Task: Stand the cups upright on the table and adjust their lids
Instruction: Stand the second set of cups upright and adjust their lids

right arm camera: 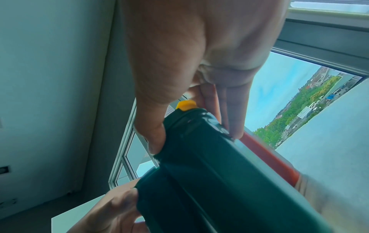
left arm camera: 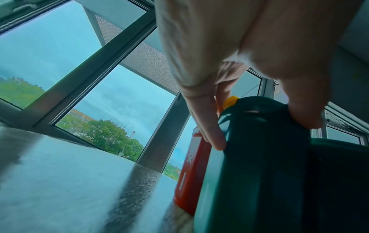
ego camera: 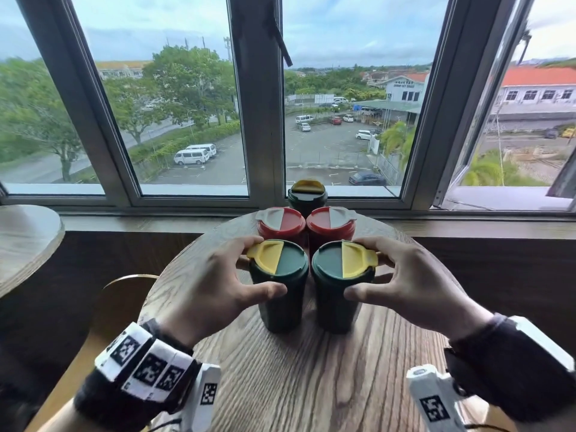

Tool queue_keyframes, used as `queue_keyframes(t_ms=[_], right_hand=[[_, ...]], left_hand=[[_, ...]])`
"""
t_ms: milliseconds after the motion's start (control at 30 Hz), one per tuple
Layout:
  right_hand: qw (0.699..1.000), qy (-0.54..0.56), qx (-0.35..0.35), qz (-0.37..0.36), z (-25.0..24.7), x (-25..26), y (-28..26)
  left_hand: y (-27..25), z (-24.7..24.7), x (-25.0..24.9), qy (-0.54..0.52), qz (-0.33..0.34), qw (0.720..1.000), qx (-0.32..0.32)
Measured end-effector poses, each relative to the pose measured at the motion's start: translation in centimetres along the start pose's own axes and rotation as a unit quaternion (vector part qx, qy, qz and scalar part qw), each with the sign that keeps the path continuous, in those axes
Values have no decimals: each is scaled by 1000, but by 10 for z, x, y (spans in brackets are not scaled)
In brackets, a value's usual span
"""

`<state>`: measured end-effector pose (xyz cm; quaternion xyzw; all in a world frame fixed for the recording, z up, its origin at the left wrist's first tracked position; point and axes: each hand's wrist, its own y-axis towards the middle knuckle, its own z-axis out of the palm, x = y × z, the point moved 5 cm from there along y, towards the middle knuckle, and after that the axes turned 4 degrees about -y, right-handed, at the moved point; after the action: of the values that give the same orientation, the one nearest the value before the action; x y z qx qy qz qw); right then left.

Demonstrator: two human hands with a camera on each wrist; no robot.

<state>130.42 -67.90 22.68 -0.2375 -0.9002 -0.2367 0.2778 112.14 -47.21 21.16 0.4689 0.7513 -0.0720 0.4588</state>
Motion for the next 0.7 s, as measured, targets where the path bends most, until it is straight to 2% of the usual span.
queue_keyframes(t_ms=[200,400,700], right_hand=[[1000,26,-1,11,0,-4,9],[1000,7,0,12,0,3,9],[1000,-8,3,5,2,1,12]], left_hand=[[1,1,0,21,-2,999,-24],[1,1,0,23,-13,999,-37],[0,4,0,23,-24,999,-31]])
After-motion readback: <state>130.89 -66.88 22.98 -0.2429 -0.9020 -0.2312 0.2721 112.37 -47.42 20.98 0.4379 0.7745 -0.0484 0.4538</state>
